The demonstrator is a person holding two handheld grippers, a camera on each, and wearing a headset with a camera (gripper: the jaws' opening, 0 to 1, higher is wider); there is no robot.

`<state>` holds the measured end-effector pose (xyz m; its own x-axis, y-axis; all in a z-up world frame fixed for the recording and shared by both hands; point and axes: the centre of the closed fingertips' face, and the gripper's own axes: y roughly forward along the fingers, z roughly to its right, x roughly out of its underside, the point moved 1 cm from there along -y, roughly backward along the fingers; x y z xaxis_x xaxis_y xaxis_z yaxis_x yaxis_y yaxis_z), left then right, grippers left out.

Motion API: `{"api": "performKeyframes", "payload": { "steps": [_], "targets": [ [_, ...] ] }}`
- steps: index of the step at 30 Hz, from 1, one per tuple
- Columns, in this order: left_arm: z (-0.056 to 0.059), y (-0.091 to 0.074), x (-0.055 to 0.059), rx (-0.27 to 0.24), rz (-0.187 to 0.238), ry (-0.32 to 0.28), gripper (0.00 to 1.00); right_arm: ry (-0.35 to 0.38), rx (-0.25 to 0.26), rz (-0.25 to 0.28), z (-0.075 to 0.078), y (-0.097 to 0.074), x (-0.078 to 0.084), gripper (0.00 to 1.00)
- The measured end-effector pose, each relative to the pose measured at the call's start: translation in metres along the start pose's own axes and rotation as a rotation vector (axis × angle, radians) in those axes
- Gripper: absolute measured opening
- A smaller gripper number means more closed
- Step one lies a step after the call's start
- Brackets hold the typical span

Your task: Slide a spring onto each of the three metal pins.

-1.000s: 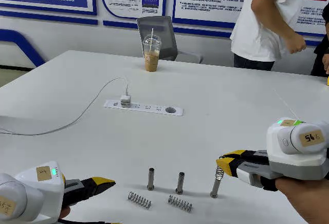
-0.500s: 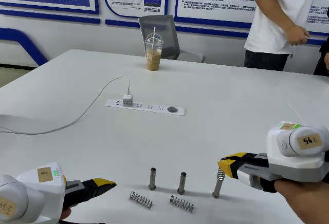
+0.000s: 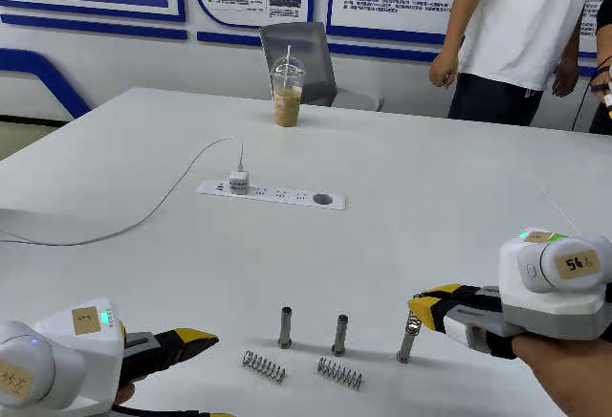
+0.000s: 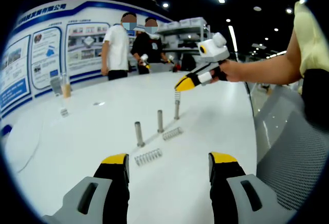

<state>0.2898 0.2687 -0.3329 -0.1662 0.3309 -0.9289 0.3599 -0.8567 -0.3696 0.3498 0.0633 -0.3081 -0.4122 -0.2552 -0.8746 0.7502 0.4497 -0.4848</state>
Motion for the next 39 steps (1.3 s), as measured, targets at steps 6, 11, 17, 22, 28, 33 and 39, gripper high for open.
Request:
{"api": "performKeyframes", "payload": {
  "steps": [6, 11, 17, 22, 28, 33, 39],
  "targets": [
    [0.0, 0.0, 0.001, 0.0, -0.003, -0.002, 0.64, -0.006, -0.005, -0.009, -0.001, 0.005, 0.006, 0.12],
    [-0.001, 0.0, 0.002, -0.002, -0.004, -0.005, 0.64, -0.005, -0.005, -0.018, -0.001, 0.008, 0.013, 0.12],
    [-0.001, 0.0, 0.003, -0.003, -0.007, -0.007, 0.64, -0.005, -0.005, -0.032, 0.0, 0.011, 0.019, 0.12],
    [-0.001, 0.001, 0.003, -0.003, -0.006, -0.008, 0.64, -0.012, -0.007, -0.046, -0.001, 0.013, 0.023, 0.12],
    [0.0, 0.001, 0.004, -0.001, -0.006, -0.01, 0.64, -0.025, -0.006, -0.062, -0.002, 0.015, 0.027, 0.12],
    [0.0, 0.001, 0.004, -0.001, -0.006, -0.012, 0.64, -0.026, -0.005, -0.072, -0.001, 0.017, 0.03, 0.12],
    [0.001, 0.001, 0.004, 0.001, -0.004, -0.013, 0.64, -0.031, -0.009, -0.091, -0.002, 0.019, 0.034, 0.12]
  ]
}}
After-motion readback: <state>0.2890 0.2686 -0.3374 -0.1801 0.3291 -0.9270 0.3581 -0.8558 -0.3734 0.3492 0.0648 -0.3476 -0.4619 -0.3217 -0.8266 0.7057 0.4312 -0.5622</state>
